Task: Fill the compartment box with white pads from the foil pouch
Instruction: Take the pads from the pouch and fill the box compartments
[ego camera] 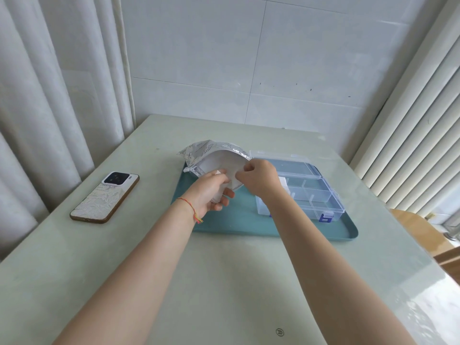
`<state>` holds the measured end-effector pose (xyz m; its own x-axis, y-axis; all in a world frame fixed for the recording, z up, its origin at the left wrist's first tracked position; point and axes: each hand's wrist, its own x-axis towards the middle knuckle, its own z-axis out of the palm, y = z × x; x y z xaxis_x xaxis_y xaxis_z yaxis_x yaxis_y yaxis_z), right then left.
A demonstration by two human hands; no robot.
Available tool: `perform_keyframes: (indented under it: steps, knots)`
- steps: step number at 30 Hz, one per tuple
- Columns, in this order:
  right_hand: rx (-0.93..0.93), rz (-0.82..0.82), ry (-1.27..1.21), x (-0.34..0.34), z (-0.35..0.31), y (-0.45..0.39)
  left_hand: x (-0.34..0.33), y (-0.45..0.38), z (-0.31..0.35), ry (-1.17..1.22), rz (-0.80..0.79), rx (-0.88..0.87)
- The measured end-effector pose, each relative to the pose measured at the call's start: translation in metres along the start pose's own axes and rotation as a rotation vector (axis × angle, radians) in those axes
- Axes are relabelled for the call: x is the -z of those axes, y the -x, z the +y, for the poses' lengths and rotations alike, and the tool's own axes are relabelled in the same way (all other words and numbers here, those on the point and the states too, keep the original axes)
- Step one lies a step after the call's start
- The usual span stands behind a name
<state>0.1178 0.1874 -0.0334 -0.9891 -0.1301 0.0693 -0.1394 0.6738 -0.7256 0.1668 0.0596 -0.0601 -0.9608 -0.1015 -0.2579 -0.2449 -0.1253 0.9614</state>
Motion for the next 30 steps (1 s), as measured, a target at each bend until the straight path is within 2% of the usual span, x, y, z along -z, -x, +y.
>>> perform_keyframes:
  steps: [5,10,16,20,23,26,30]
  knots:
    - [-0.068,-0.082,-0.037,0.001,-0.001,0.005,-0.004,0.005,-0.002,-0.030,0.021,-0.012]
    - [-0.072,-0.056,-0.035,-0.009,-0.002,0.003,-0.003,0.009,-0.001,-0.031,0.047,-0.023]
    - [0.190,0.032,0.187,-0.021,-0.003,0.002,0.001,0.011,-0.006,-0.022,0.086,-0.043]
    - [0.328,0.109,0.501,-0.030,-0.006,-0.003,-0.001,0.012,-0.009,-0.023,0.114,-0.084]
    - [0.312,0.113,0.663,-0.036,-0.004,-0.005,0.000,0.014,-0.007,0.005,0.103,-0.097]
    - [0.251,0.099,0.680,-0.039,-0.004,-0.004,0.001,0.014,-0.005,0.023,0.094,-0.080]
    - [0.295,0.164,0.696,-0.036,-0.003,-0.001,0.003,0.012,-0.006,0.026,0.102,-0.061]
